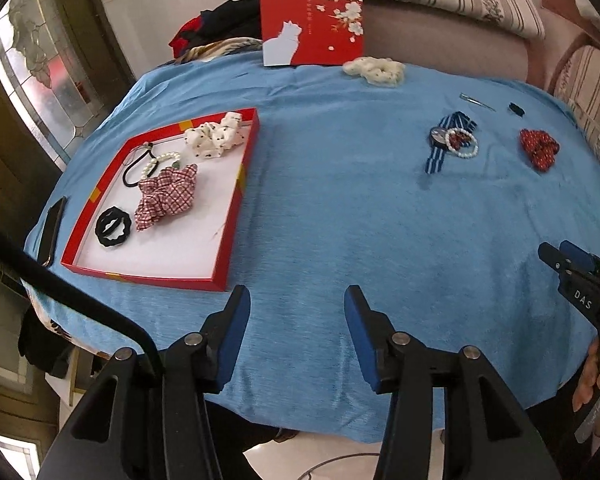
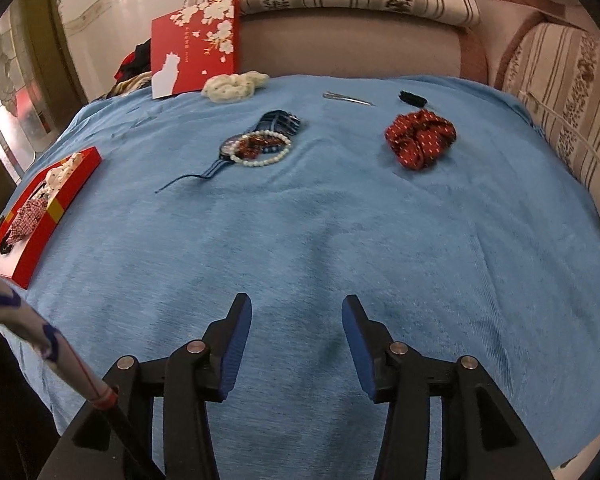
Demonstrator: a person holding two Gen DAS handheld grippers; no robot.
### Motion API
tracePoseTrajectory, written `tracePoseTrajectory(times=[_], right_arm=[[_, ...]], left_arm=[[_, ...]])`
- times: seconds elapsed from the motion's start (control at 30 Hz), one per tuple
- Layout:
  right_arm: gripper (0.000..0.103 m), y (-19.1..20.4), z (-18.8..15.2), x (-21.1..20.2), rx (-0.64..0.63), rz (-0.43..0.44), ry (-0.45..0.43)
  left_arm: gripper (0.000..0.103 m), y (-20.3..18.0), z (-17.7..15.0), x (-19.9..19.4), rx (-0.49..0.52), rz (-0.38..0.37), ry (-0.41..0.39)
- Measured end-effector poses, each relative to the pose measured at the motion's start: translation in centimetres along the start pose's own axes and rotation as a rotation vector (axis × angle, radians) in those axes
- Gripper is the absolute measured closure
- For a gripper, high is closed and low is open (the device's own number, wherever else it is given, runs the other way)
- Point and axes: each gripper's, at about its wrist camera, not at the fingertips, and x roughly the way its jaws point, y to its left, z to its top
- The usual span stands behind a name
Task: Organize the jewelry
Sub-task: 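Move both tools back toward the remaining jewelry on the blanket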
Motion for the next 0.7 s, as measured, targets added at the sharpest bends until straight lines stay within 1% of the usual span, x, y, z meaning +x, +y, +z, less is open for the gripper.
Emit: tracePoseTrajectory(times=[0.4,0.7], right_arm=[[0.051,-1.0,-0.5,0.4,0.027,-0.007,0.010],[0.050,-1.3,-0.4,1.0,0.032,-0.014,0.023]], left_arm=[[0.055,-1.1,-0.2,1.0,0.032,-0.010,0.037],[0.054,-1.0,0.1,2.4,0.012,-0.031,0.074]])
